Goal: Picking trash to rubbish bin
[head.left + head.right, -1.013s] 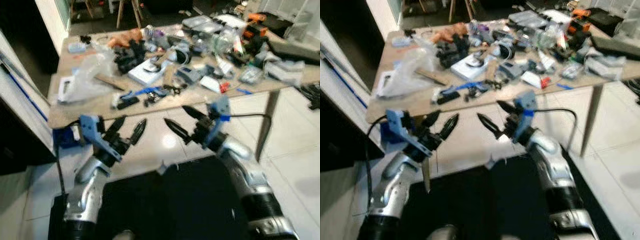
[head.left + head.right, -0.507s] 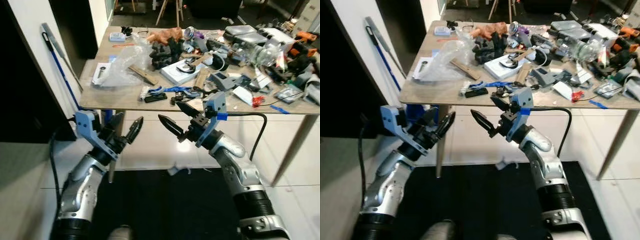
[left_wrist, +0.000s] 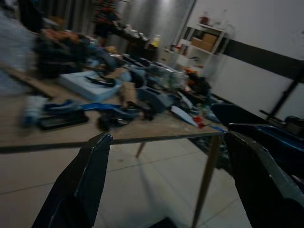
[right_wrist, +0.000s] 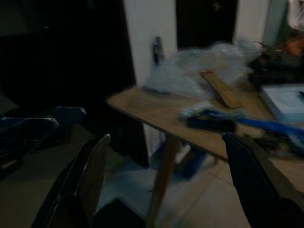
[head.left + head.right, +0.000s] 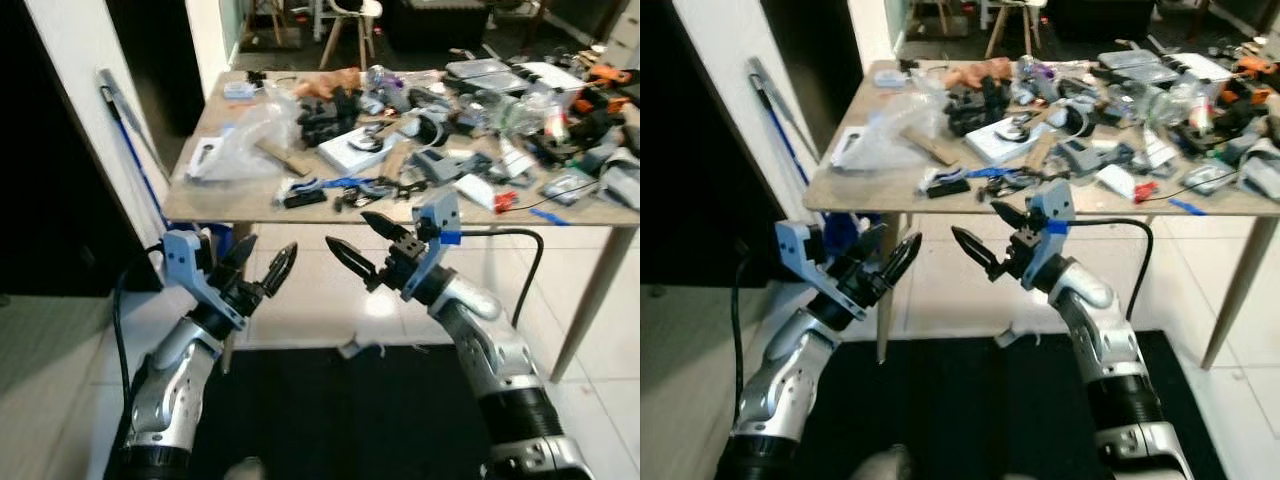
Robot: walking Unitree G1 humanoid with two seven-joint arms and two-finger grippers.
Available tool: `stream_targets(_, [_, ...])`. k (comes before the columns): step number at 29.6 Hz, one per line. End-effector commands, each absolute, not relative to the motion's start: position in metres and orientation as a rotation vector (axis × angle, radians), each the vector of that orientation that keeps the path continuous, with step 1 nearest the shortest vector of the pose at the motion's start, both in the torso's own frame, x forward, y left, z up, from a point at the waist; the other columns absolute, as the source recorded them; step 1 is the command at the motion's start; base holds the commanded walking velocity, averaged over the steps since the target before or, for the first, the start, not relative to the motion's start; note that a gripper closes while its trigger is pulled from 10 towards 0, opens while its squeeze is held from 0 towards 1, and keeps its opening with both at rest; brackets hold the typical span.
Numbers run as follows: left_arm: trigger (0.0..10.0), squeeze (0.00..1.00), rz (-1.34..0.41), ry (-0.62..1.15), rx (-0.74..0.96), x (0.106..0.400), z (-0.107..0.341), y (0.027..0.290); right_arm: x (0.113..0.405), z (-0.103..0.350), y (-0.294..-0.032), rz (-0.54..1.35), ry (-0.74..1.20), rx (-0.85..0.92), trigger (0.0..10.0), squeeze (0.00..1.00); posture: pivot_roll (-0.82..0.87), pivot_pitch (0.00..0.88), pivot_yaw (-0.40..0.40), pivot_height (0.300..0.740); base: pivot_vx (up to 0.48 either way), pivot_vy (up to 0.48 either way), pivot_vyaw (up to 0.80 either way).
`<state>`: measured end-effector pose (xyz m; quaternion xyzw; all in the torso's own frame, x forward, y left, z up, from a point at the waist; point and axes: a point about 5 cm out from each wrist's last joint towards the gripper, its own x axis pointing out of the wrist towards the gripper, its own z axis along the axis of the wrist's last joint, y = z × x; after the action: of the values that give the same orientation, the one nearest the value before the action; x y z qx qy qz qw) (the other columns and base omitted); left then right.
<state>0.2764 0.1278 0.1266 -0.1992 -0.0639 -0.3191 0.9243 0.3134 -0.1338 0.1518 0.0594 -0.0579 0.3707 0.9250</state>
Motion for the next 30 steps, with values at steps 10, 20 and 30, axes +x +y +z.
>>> stream_targets(10, [10.0, 0.0, -0.633, -0.127, -0.436, 0.2766, 0.1249, 0.13, 0.3134, 0.1498, -0.1333, 0.762, -0.105, 0.136, 10.0, 0.0, 0.0, 0.0, -0.022, 0.74, 0.0, -0.094, 0.0])
stream_targets(20, [10.0, 0.0, -0.628, -0.108, -0.443, 0.2788, 0.1225, 0.1316, 0.3136, 0.1491, -0.1335, 0.763, -0.101, 0.136, 10.0, 0.0, 0.0, 0.0, -0.026, 0.74, 0.0, 0.0, 0.0])
stream_targets(30, [10.0, 0.0, -0.647, -0.125, -0.455, 0.2765, 0.1238, 0.1303, 0.314, 0.1478, -0.1338, 0.756, -0.096, 0.145, 10.0, 0.0, 0.0, 0.0, -0.026, 0.74, 0.0, 0.0, 0.0])
